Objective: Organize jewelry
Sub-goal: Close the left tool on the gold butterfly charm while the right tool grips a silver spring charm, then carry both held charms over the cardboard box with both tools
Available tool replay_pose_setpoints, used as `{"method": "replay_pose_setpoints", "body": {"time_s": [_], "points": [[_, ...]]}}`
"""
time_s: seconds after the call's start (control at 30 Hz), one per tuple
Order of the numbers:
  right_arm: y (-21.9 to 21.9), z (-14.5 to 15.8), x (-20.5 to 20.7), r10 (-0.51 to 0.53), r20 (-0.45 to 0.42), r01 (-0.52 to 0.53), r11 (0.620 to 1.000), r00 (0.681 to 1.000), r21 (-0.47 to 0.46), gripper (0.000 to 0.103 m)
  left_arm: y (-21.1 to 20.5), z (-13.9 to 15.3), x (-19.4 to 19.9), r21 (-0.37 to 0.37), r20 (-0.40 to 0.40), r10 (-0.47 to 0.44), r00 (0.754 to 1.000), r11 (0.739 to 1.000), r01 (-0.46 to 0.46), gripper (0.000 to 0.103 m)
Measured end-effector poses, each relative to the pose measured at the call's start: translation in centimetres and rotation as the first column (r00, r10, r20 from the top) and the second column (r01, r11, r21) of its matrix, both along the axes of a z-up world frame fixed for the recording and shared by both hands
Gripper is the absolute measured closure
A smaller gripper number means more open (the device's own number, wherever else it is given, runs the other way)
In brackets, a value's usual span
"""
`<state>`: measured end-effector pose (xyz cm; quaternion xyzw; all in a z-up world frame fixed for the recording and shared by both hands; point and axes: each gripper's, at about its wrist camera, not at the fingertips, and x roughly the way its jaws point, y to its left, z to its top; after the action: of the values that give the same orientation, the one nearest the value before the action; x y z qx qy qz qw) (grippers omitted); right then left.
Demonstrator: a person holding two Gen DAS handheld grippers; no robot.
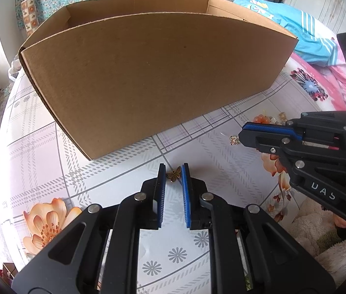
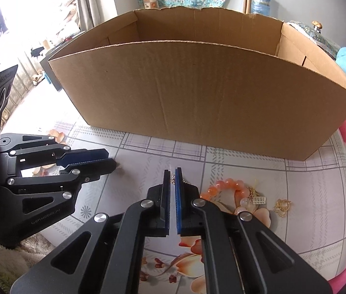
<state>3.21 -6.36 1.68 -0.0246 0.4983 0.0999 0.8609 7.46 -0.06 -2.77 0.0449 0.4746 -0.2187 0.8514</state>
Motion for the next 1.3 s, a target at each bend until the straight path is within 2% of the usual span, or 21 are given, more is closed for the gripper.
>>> {"method": "replay_pose_setpoints", "body": {"time_s": [0.1, 0.27, 0.37, 0.4, 0.5, 0.77, 0.93, 1.3], "points": [[0.2, 0.1, 0.3, 0.030, 0.007, -0.030, 0.999, 1.000, -0.029, 0.079, -0.1, -0.1, 0.0, 0.002, 0.001, -0.003, 1.000, 1.000, 0.003, 0.091], [0.3, -0.4, 1.4, 0.111, -0.018, -0.112, 0.993, 0.994, -0.044, 0.076, -0.2, -0.1, -0.1, 0.001, 0.004, -0.004, 1.000, 1.000, 0.004, 0.091], [0.5, -1.0, 1.9, 0.169, -0.056, -0.172, 0.983, 0.984, -0.061, 0.080, -0.2, -0.2, -0.1, 0.000, 0.007, -0.005, 1.000, 1.000, 0.005, 0.091], [0.7, -1.3, 2.0, 0.196, -0.071, -0.201, 0.977, 0.978, -0.067, 0.087, -0.3, -0.2, -0.1, 0.000, 0.008, -0.006, 1.000, 1.000, 0.006, 0.091], [0.9, -1.2, 2.1, 0.226, -0.079, -0.231, 0.971, 0.971, -0.062, 0.094, -0.3, -0.2, -0.1, -0.002, 0.008, -0.006, 1.000, 1.000, 0.006, 0.091], [0.0, -1.1, 2.3, 0.185, -0.079, -0.186, 0.983, 0.980, -0.002, 0.095, -0.1, -0.2, -0.1, -0.012, 0.010, -0.002, 1.000, 1.000, 0.002, 0.091], [-0.8, -0.1, 1.6, 0.157, -0.054, -0.156, 0.988, 0.986, 0.016, 0.100, 0.2, 0.2, -0.4, -0.028, 0.015, -0.004, 1.000, 1.000, 0.005, 0.091], [-1.9, 2.6, -0.6, 0.117, 0.030, -0.119, 0.990, 0.993, 0.073, 0.100, 1.0, 3.3, -2.5, -0.044, 0.097, -0.010, 0.995, 0.999, 0.014, 0.091]]}}
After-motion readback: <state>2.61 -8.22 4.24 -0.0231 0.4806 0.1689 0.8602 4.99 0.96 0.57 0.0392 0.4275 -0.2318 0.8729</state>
